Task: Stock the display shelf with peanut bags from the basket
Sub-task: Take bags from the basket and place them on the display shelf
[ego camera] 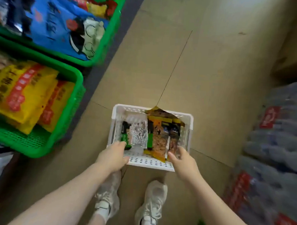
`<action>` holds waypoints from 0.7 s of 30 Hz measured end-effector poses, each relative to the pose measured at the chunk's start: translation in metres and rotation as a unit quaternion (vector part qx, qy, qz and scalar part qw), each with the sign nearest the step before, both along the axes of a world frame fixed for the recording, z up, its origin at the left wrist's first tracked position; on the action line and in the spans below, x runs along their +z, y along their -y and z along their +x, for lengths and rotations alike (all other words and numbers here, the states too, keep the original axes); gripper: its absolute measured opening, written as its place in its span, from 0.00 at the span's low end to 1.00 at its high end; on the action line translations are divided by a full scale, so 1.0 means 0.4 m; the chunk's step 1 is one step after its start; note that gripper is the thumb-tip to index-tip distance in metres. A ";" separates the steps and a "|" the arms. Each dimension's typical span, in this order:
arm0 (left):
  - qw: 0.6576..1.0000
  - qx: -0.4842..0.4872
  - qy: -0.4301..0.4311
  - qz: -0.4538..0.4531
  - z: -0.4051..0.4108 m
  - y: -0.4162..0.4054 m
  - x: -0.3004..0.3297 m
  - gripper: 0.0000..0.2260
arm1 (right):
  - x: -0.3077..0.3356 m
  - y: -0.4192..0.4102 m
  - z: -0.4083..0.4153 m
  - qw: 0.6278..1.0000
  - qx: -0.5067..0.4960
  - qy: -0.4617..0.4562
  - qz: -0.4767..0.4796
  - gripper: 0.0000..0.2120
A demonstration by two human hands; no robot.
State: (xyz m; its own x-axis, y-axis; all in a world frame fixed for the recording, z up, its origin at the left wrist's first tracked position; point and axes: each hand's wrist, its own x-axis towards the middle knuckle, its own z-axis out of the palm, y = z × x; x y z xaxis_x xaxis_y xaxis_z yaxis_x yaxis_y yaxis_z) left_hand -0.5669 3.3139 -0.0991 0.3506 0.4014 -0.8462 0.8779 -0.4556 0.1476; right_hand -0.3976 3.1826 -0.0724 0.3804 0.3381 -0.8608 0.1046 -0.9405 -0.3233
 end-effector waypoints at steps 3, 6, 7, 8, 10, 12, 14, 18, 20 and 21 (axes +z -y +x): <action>0.998 -0.062 0.009 0.022 0.023 -0.023 -0.189 0.27 | -0.191 -0.041 -0.003 0.997 -0.073 0.000 0.029 0.26; 0.986 -0.145 0.025 0.075 0.056 -0.054 -0.334 0.28 | -0.346 -0.055 0.006 0.995 -0.088 0.041 0.024 0.28; 0.979 -0.177 0.028 0.097 0.067 -0.064 -0.369 0.29 | -0.384 -0.056 0.008 0.994 -0.096 0.043 0.017 0.29; 0.973 -0.196 0.033 0.115 0.076 -0.074 -0.399 0.30 | -0.413 -0.058 0.007 0.993 -0.108 0.035 0.009 0.29; 0.972 -0.196 0.039 0.127 0.083 -0.088 -0.454 0.34 | -0.451 -0.067 -0.004 0.992 -0.121 0.028 0.004 0.31; 0.982 -0.157 0.025 0.102 0.083 -0.099 -0.497 0.36 | -0.481 -0.072 -0.017 0.988 -0.150 0.017 0.018 0.31; 0.994 -0.085 -0.007 0.064 0.083 -0.118 -0.522 0.38 | -0.500 -0.081 -0.025 0.977 -0.204 -0.048 0.035 0.30; 0.991 -0.118 -0.054 0.045 0.080 -0.151 -0.544 0.42 | -0.530 -0.102 -0.035 0.975 -0.184 -0.113 0.041 0.10; 0.982 -0.168 -0.074 0.047 0.080 -0.157 -0.545 0.45 | -0.538 -0.106 -0.039 0.978 -0.175 -0.100 0.050 0.06; 0.980 -0.175 -0.080 0.041 0.082 -0.157 -0.541 0.45 | -0.543 -0.102 -0.038 0.981 -0.166 -0.094 0.045 0.03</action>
State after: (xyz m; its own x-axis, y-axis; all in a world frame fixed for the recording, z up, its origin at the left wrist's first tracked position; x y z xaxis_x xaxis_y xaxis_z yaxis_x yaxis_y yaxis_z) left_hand -0.5342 3.3768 -0.3153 0.3437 0.3495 -0.8716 0.6746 -0.7376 -0.0298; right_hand -0.4129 3.2232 -0.2897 0.3201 0.2998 -0.8987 -0.2715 -0.8798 -0.3902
